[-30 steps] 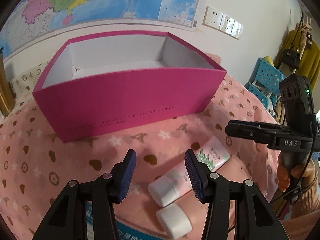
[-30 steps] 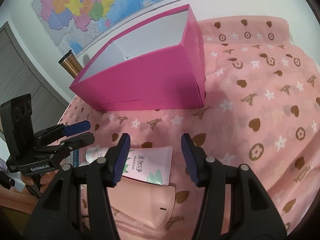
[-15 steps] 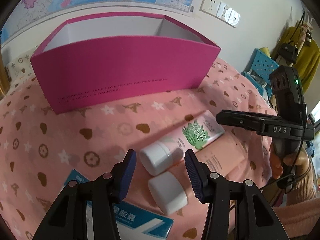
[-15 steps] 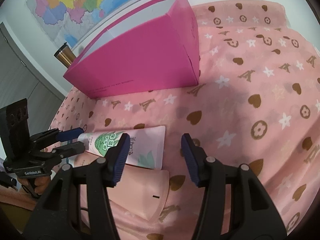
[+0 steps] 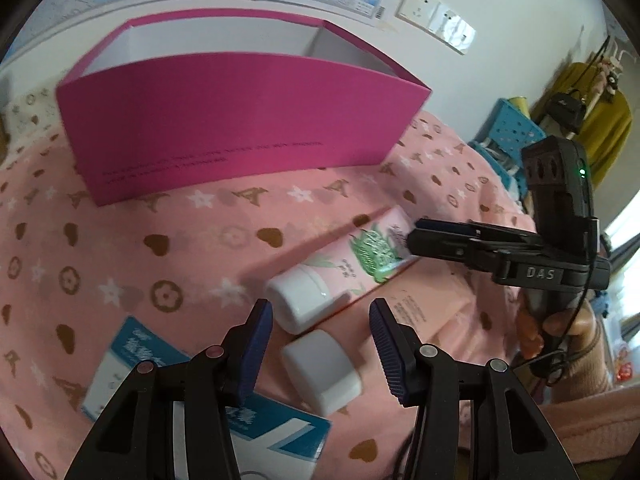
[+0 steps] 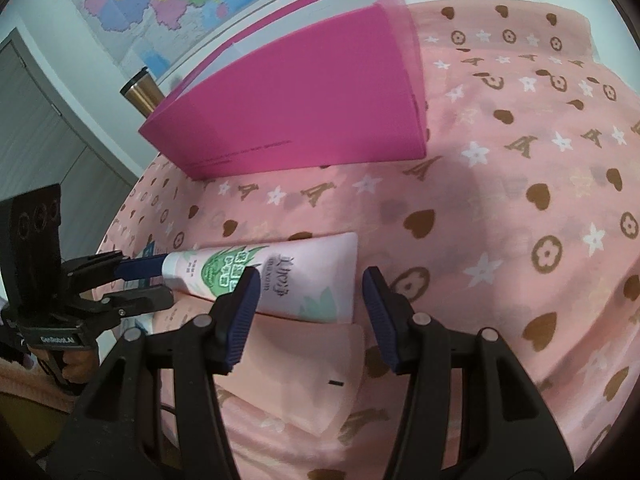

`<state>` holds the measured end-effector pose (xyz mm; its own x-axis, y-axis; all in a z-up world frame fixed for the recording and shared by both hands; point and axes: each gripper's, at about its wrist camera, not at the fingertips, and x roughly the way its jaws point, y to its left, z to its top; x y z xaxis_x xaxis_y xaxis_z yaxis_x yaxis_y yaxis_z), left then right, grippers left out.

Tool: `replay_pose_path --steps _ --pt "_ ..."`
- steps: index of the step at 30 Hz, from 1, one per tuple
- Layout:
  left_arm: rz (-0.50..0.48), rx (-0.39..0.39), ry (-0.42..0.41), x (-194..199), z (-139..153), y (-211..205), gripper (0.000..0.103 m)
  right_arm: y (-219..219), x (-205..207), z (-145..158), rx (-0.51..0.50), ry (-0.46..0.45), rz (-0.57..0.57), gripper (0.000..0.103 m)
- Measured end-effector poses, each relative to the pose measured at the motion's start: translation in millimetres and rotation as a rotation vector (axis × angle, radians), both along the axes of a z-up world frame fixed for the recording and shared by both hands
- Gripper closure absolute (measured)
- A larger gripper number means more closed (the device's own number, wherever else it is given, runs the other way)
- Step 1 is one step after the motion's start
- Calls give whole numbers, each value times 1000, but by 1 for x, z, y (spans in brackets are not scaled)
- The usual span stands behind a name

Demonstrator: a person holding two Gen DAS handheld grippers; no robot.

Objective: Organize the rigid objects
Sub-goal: 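Reach the right gripper to the green-printed maxam tube and grasp it, then carry the maxam tube over the magenta box and release it inside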

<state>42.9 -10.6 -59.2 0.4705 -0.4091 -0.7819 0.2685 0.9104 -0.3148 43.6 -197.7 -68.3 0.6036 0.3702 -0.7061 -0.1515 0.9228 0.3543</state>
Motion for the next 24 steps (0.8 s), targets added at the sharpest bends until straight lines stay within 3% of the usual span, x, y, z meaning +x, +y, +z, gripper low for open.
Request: replay_pose_path --steps 11,24 --pt "3 3 -1 3 1 -9 51 0 0 0 27 -1 -19 44" --pt "18 1 -81 14 25 -8 51 -3 -2 29 7 -79 -44 44"
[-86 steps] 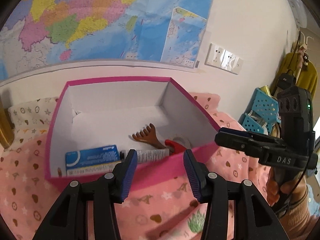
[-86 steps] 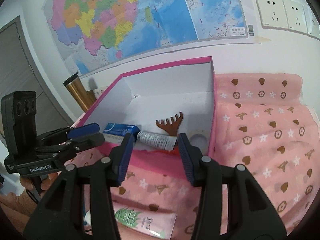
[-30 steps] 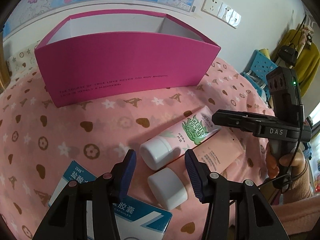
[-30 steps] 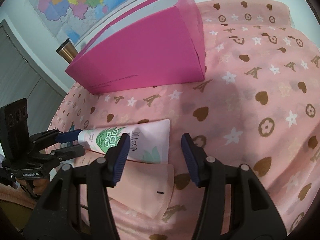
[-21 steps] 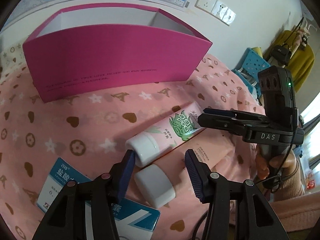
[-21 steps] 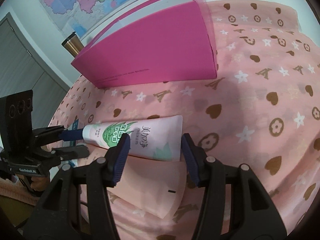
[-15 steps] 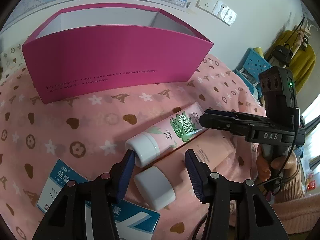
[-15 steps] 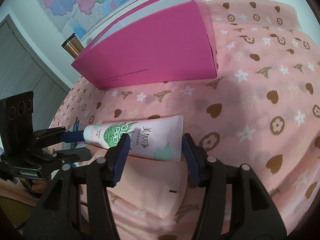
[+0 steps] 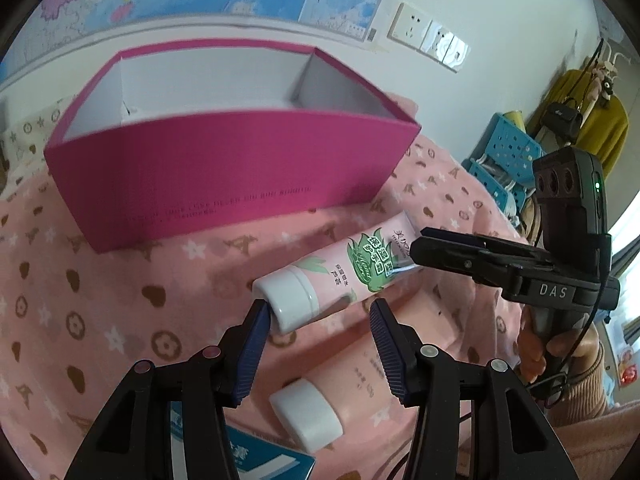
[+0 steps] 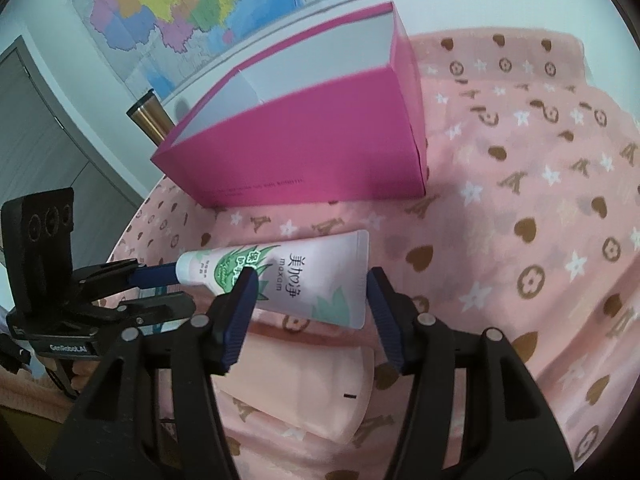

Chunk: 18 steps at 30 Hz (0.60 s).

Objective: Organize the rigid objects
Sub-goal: 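Carry the maxam tube over the magenta box and release it inside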

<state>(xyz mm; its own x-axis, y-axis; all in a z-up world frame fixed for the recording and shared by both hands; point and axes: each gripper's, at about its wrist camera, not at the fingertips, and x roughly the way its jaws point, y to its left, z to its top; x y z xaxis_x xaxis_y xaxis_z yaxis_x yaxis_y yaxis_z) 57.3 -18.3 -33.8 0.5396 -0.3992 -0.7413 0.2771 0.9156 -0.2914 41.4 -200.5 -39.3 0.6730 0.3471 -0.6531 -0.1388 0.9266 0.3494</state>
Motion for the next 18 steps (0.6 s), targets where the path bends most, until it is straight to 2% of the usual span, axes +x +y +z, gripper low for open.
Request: replay_pose_path --steps 8,18 --pt "12 0 -62 8 21 0 51 1 1 20 -14 -55 -6 44" --pt "9 13 -100 15 33 -3 51 -3 2 36 -26 -99 -15 44"
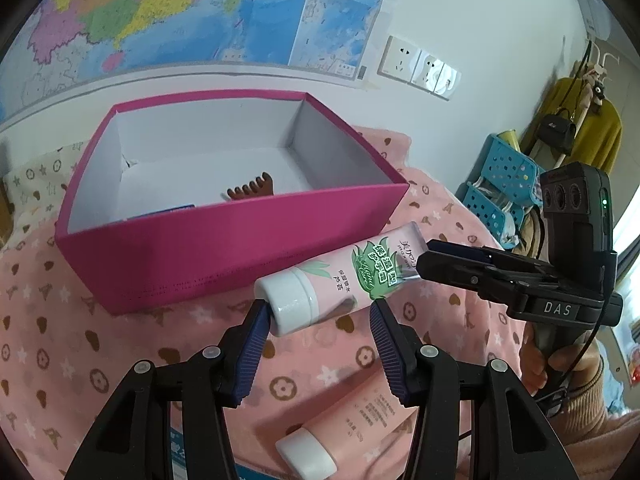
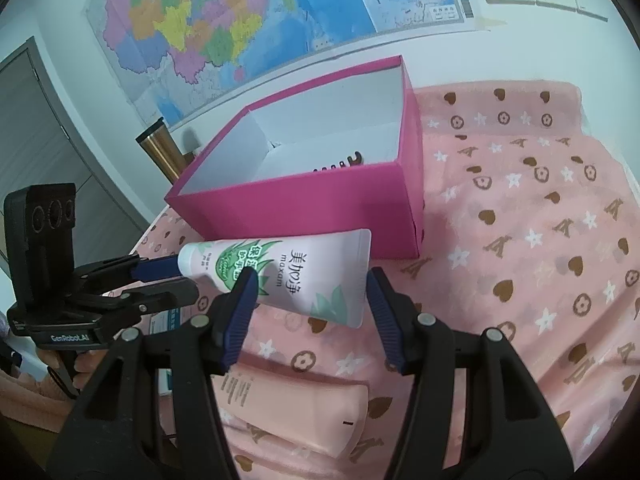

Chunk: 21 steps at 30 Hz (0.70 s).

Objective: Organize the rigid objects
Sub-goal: 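Carry the maxam tube over the magenta box and release it inside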

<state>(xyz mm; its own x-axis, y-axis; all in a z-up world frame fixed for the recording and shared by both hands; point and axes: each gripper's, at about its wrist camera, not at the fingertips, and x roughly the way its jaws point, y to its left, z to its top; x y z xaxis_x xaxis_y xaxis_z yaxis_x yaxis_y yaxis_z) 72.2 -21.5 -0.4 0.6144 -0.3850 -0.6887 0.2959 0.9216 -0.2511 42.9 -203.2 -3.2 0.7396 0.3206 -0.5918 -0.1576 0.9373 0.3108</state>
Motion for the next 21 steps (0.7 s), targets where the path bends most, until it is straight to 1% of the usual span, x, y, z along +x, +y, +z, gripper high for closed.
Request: replay_pose_path --steps 21 --pt "15 5 -82 20 31 1 51 -4 15 37 -23 -90 4 44"
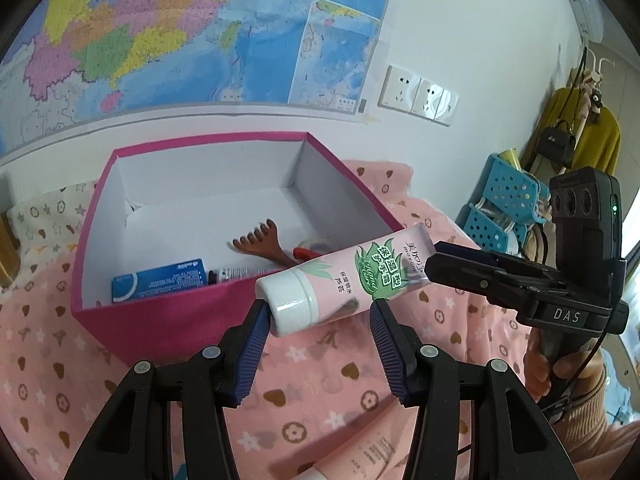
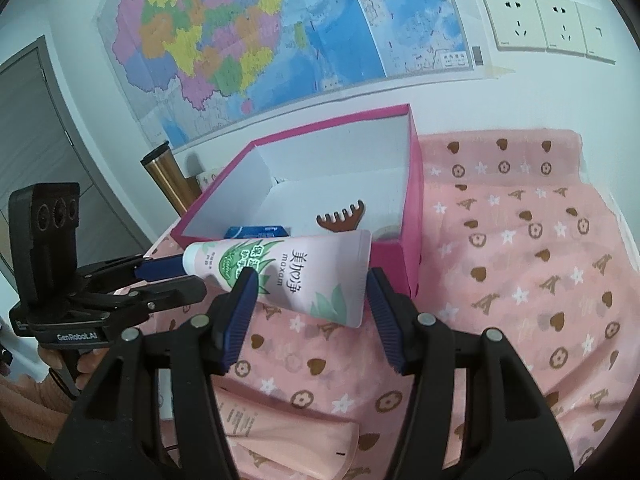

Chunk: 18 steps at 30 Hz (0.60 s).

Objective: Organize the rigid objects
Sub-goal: 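Carry the maxam tube over the magenta box and release it inside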

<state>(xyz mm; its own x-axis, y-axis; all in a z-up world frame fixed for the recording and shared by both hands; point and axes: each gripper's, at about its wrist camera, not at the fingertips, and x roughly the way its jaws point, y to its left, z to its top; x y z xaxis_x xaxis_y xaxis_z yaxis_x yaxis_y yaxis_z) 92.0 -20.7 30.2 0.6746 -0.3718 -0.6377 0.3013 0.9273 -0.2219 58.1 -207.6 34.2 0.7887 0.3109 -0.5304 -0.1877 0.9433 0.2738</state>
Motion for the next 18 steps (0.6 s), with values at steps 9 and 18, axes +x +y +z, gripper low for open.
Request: replay_pose_path --steps 9,18 --pt "11 -9 -18 12 10 3 51 -2 13 12 -3 -26 1 44" --pt "25 -16 -26 27 16 9 51 -3 27 22 -17 -48 6 44"
